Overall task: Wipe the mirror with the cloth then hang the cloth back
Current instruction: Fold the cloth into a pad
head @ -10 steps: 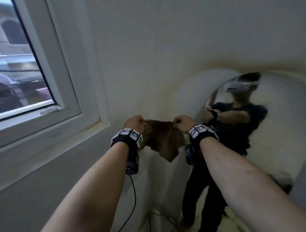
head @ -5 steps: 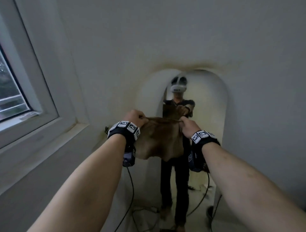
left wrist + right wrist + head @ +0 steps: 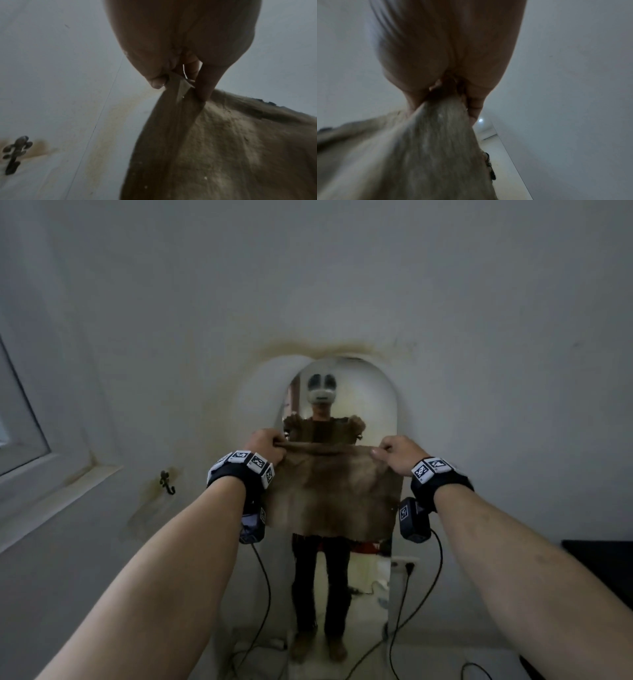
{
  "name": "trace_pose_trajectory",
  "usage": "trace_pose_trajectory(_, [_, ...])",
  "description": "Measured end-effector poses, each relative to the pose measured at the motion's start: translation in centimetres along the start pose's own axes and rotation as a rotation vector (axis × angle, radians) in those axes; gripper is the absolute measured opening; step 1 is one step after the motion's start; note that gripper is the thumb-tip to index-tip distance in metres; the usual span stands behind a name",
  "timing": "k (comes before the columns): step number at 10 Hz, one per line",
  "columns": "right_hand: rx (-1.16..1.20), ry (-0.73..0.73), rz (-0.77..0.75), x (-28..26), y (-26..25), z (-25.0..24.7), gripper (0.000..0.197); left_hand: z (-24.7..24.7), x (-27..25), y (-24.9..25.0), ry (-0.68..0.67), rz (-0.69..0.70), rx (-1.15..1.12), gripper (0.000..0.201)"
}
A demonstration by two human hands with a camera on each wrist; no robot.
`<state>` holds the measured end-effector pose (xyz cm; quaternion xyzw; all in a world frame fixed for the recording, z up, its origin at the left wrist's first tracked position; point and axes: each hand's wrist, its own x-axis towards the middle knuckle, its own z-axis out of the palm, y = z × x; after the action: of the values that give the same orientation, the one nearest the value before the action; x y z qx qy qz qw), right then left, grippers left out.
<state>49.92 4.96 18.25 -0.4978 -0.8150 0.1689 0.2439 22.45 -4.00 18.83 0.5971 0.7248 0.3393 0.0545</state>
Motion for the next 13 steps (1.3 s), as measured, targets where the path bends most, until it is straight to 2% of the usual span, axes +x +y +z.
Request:
trace_pose_trajectory(2, [0.068, -0.024, 0.073, -0.2, 3.1, -2.6, 0.026, 2.0, 0.1, 1.3, -0.076, -0.082, -0.056, 0.018])
trace_pose_trajectory(3, [0.078, 0.014, 0.119, -0.4, 3.7, -3.4, 0.031, 2.4, 0.5, 1.6, -0.043, -0.15, -0.1, 0.018])
trace_pose_trajectory(4, [0.12, 0.134, 0.152, -0.3, 4.7, -3.9, 0.038, 3.1, 1.1, 1.7, -0.057, -0.217, -0.146, 0.021])
trace_pose_trajectory(5, [0.148, 0.178, 0.239, -0.2, 5.5, -4.5, 0.039, 3.7, 1.3, 2.1, -0.055, -0.306, -0.243, 0.025])
trace_pose_trajectory(6, [0.186, 0.178, 0.316, 0.0, 5.7, -4.6, 0.029, 4.2, 1.6, 3.0, -0.02, -0.387, -0.284, 0.036])
trace_pose_trajectory(7, [0.23, 0.102, 0.352, 0.4, 5.0, -4.2, 0.032, 5.4, 1.9, 5.0, 0.004, -0.44, -0.242, 0.06])
trace_pose_trajectory(8, [0.259, 0.017, 0.274, 0.8, 3.3, -3.5, 0.024, 7.7, 3.2, 6.8, -0.048, -0.41, -0.341, 0.058])
trace_pose_trajectory(9, [0.285, -0.007, 0.171, 0.7, 1.0, -2.9, 0.015, 8.2, 2.8, 10.9, -0.093, -0.336, -0.399, 0.024])
trace_pose_trajectory(10, [0.349, -0.042, 0.164, 1.1, -0.1, -2.4, 0.029, 8.7, 2.3, 13.1, -0.186, -0.245, -0.388, 0.016])
trace_pose_trajectory(12, [0.318, -0.026, 0.19, 1.1, -1.1, -3.3, 0.022, 9.1, 2.3, 13.9, -0.165, -0.171, -0.385, 0.007])
trace_pose_trajectory(13, [0.318, -0.03, 0.2, 1.6, -1.1, -3.6, 0.021, 9.4, 2.4, 13.8, -0.176, -0.112, -0.347, 0.009])
